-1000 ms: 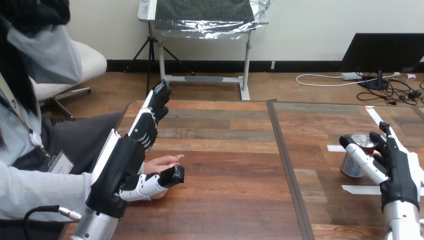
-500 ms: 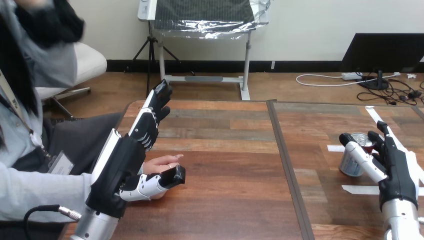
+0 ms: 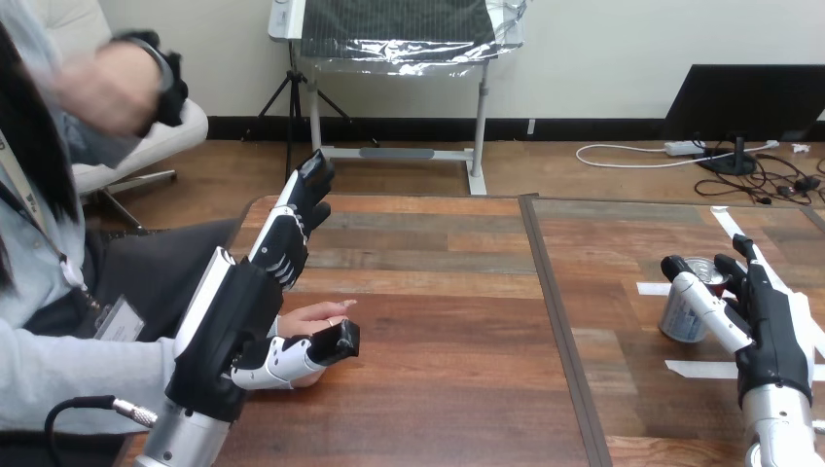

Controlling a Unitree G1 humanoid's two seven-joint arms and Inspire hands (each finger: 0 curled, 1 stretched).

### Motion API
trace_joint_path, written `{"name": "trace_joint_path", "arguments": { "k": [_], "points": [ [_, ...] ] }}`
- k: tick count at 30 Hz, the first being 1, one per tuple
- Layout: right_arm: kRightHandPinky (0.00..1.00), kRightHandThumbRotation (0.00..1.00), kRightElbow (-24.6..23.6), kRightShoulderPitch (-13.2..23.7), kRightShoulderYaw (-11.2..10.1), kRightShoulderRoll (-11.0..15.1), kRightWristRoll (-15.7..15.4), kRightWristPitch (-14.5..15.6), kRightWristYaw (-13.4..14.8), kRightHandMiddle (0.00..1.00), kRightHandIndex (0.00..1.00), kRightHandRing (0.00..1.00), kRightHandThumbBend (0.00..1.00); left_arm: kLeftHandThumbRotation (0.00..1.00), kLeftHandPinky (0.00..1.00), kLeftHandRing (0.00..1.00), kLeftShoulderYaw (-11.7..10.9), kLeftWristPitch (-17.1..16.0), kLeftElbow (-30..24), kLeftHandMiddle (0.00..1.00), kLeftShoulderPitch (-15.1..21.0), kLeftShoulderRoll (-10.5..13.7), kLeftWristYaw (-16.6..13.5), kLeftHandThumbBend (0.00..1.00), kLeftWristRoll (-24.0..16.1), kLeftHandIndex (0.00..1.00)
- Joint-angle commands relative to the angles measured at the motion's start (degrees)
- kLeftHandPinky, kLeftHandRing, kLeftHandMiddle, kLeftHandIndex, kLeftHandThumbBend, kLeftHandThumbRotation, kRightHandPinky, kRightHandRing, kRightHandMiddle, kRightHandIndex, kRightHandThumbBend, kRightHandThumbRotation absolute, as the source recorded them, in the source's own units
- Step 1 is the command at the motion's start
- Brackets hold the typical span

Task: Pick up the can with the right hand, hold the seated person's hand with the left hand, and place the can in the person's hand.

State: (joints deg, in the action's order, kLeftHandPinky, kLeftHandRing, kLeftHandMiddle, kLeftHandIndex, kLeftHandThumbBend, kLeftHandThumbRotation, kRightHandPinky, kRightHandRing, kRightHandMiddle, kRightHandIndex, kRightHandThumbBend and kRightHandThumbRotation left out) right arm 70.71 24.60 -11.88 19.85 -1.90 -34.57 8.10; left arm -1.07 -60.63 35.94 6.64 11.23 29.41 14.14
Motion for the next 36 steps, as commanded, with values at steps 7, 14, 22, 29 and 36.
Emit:
{"name": "trace_joint_path", "arguments": {
  "k": [7,14,22,29,36],
  "points": [
    [0.90,0.62,0.5,3.5,0.4,-1.0,-0.3,0.1,0.6,0.89,0.95,0.90,1.00,0.62,0.97,1.00,-0.7,0.4,-3.1,1.00,1.7,0.4,0.0,1.00,1.0,1.00],
    [0.91,0.59,0.3,3.5,-1.2,-1.5,2.1,-0.9,-1.7,0.90,0.95,0.91,1.00,0.62,0.97,1.00,-0.8,0.3,-2.7,1.00,2.0,0.4,0.0,1.00,1.0,1.00],
    [0.92,0.58,0.0,3.5,-1.1,-1.4,2.3,-1.3,-1.8,0.91,0.95,0.92,1.00,0.61,0.97,1.00,-0.8,0.5,-1.8,1.00,2.5,0.3,0.5,1.00,1.3,1.00],
    [0.92,0.59,-0.4,3.3,-1.0,-1.4,2.3,-2.4,-2.0,0.91,0.95,0.92,1.00,0.61,0.97,1.00,-0.9,0.2,-1.0,1.00,3.1,0.1,0.7,1.00,1.3,1.00],
    [0.91,0.59,-0.6,3.3,-0.9,-1.3,2.0,-3.7,-1.4,0.91,0.95,0.92,1.00,0.61,0.97,1.00,-0.8,0.1,-0.2,1.00,3.7,0.0,1.1,1.00,1.6,1.00]
  ]
}}
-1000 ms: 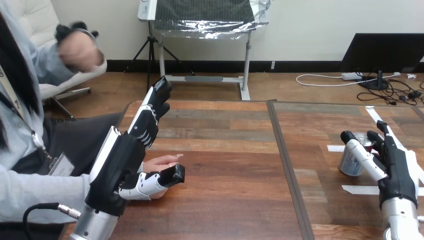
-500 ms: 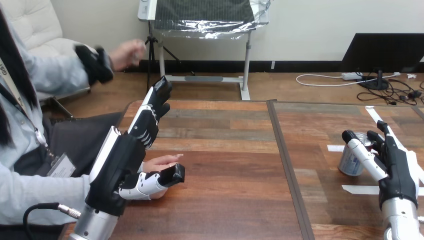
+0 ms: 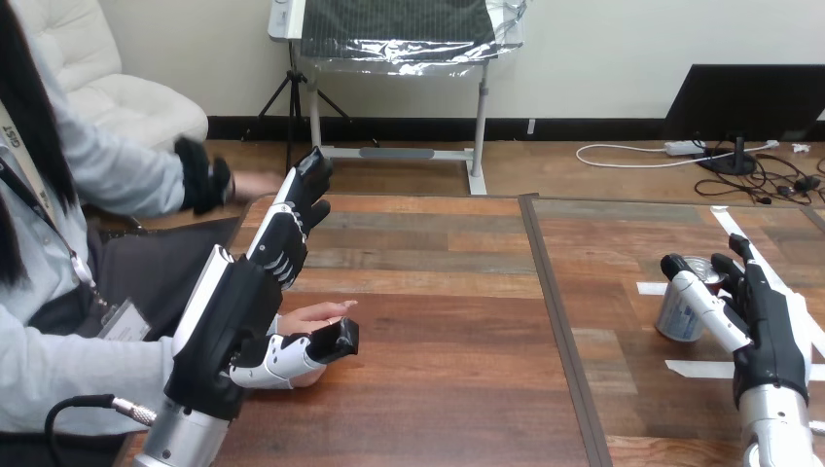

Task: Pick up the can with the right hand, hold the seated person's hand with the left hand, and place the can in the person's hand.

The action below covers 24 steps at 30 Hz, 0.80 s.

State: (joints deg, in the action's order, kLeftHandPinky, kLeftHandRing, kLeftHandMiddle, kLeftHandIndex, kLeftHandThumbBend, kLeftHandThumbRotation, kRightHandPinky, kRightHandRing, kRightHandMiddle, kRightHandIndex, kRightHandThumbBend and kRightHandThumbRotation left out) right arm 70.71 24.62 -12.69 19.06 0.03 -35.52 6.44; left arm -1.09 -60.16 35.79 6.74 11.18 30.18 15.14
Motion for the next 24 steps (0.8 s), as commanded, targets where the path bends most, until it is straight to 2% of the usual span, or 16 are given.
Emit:
{"name": "trace_joint_path", "arguments": {
  "k": [1,5,24],
  "points": [
    [0.91,0.59,-0.6,3.2,-0.1,-0.5,0.0,-2.9,0.3,0.91,0.95,0.92,1.00,0.61,0.97,1.00,-0.8,-0.4,0.0,1.00,3.6,0.1,0.4,1.00,0.6,1.00],
    [0.88,0.59,-0.8,3.1,0.6,-0.2,-1.3,-3.7,2.0,0.91,0.94,0.91,1.00,0.61,0.97,1.00,-0.8,-0.5,0.4,1.00,4.0,0.0,0.8,1.00,0.9,1.00],
    [0.84,0.57,-0.8,3.4,0.8,0.5,-2.9,-6.2,4.9,0.93,0.95,0.93,1.00,0.61,0.99,1.00,-1.1,-0.5,1.6,1.00,5.0,-0.8,1.2,1.00,1.0,1.00]
  ]
}}
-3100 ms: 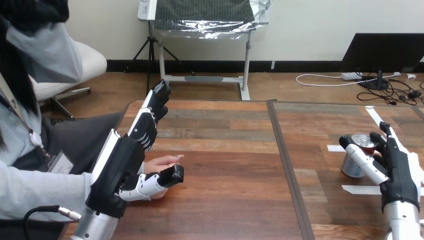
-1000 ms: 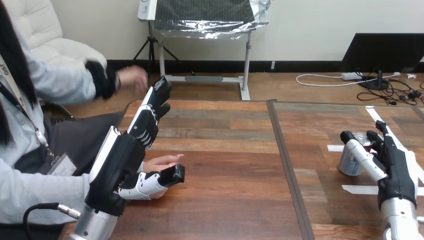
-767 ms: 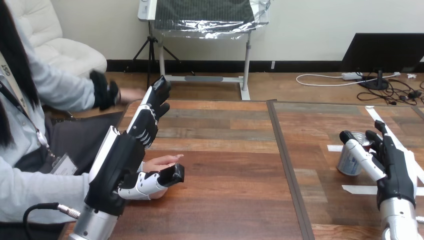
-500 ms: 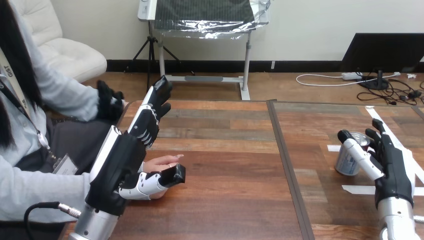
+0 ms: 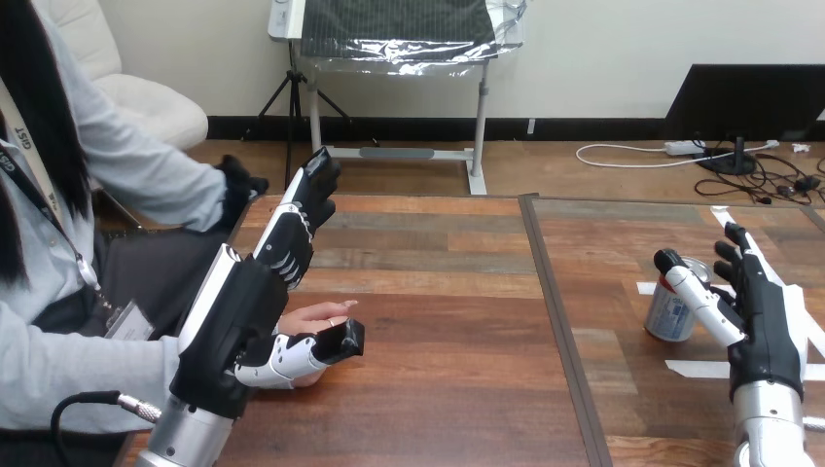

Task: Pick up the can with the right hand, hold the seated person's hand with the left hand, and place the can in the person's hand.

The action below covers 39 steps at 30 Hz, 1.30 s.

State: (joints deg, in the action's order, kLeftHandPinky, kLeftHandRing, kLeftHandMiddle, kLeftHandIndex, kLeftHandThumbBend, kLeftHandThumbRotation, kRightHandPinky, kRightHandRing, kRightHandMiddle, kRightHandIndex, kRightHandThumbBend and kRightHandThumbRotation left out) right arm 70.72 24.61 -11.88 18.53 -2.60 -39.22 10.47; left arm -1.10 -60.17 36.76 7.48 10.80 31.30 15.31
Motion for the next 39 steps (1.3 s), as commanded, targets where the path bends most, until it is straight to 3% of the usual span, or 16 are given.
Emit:
{"name": "trace_joint_path", "arguments": {
  "k": [1,14,20,39],
  "points": [
    [0.83,0.56,-0.8,3.4,-0.1,1.1,-0.2,-2.6,0.9,0.93,0.94,0.93,1.00,0.61,0.99,1.00,-1.1,-0.5,0.6,1.00,4.3,-0.4,0.1,1.00,0.9,1.00],
    [0.84,0.53,-0.5,3.9,-0.7,1.3,0.6,-2.8,0.8,0.95,0.95,0.95,1.00,0.62,0.98,1.00,-0.9,-0.5,1.0,1.00,4.5,-0.4,0.8,1.00,1.5,1.00],
    [0.86,0.50,-0.5,4.1,-1.8,1.0,2.3,-3.2,-1.1,0.97,0.96,0.97,1.00,0.62,0.98,1.00,-1.2,-0.7,1.0,1.00,4.5,-0.3,0.3,1.00,0.8,1.00],
    [0.86,0.50,0.2,4.8,-1.4,1.5,1.2,-0.8,0.1,0.97,0.98,0.96,1.00,0.62,0.98,1.00,-1.2,-0.1,0.0,1.00,4.2,-0.1,0.5,1.00,1.2,1.00]
  ]
}}
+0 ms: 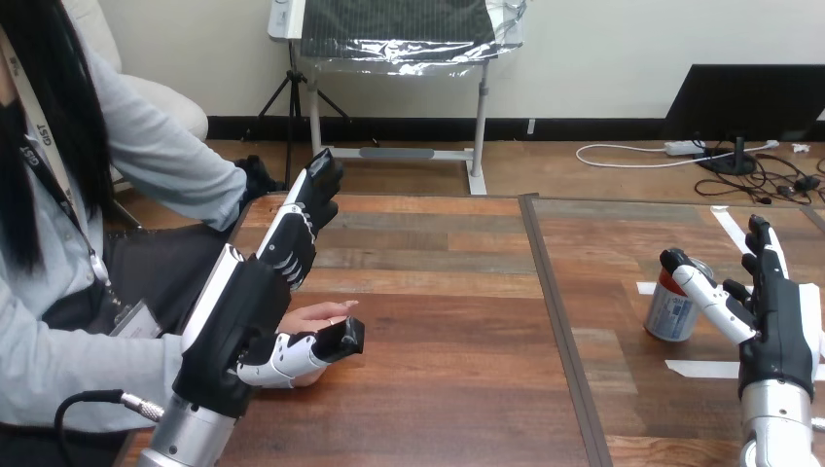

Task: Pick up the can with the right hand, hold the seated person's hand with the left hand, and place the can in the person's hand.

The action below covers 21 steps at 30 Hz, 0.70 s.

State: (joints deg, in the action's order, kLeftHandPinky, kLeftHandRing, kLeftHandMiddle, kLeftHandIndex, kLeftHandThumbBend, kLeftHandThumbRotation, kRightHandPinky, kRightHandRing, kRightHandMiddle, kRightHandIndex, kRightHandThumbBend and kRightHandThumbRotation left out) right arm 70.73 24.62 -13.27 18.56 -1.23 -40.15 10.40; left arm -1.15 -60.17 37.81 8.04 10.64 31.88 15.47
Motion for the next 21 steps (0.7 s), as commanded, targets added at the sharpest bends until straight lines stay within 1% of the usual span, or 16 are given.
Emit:
{"name": "trace_joint_path", "arguments": {
  "k": [1,5,8,11,15,21],
  "points": [
    [0.86,0.50,0.3,4.8,-0.1,1.4,0.1,0.3,-0.2,0.97,0.98,0.96,1.00,0.62,0.98,1.00,-1.2,-0.3,-1.0,1.00,3.7,0.1,-0.2,1.00,0.9,1.00],
    [0.87,0.50,0.5,4.9,-0.7,1.2,1.1,0.6,-1.8,0.98,0.99,0.97,1.00,0.62,0.98,1.00,-1.3,-0.4,-1.1,1.00,3.6,0.2,-0.3,1.00,0.9,1.00],
    [0.88,0.51,0.7,5.0,0.3,1.5,-0.6,1.1,0.1,0.98,0.99,0.98,1.00,0.62,0.98,1.00,-1.3,-0.3,-1.2,1.00,3.5,0.2,0.0,1.00,1.2,1.00],
    [0.89,0.52,1.0,5.2,-0.2,1.3,0.3,2.5,-1.6,0.99,1.00,0.99,1.00,0.63,0.98,1.00,-1.4,-0.6,-1.3,1.00,3.5,0.3,-0.7,1.00,0.3,1.00],
    [0.91,0.52,1.5,5.3,0.3,1.3,-0.6,3.2,-0.7,0.99,1.00,1.00,1.00,0.63,0.97,1.00,-1.5,-0.9,-1.2,1.00,3.5,0.4,-0.8,1.00,0.1,1.00],
    [0.90,0.53,1.9,5.5,0.8,1.3,-1.6,4.6,0.3,0.99,1.00,0.99,1.00,0.63,0.97,1.00,-1.6,-1.0,-0.9,1.00,3.7,0.4,-0.4,1.00,0.4,1.00]
  ]
}}
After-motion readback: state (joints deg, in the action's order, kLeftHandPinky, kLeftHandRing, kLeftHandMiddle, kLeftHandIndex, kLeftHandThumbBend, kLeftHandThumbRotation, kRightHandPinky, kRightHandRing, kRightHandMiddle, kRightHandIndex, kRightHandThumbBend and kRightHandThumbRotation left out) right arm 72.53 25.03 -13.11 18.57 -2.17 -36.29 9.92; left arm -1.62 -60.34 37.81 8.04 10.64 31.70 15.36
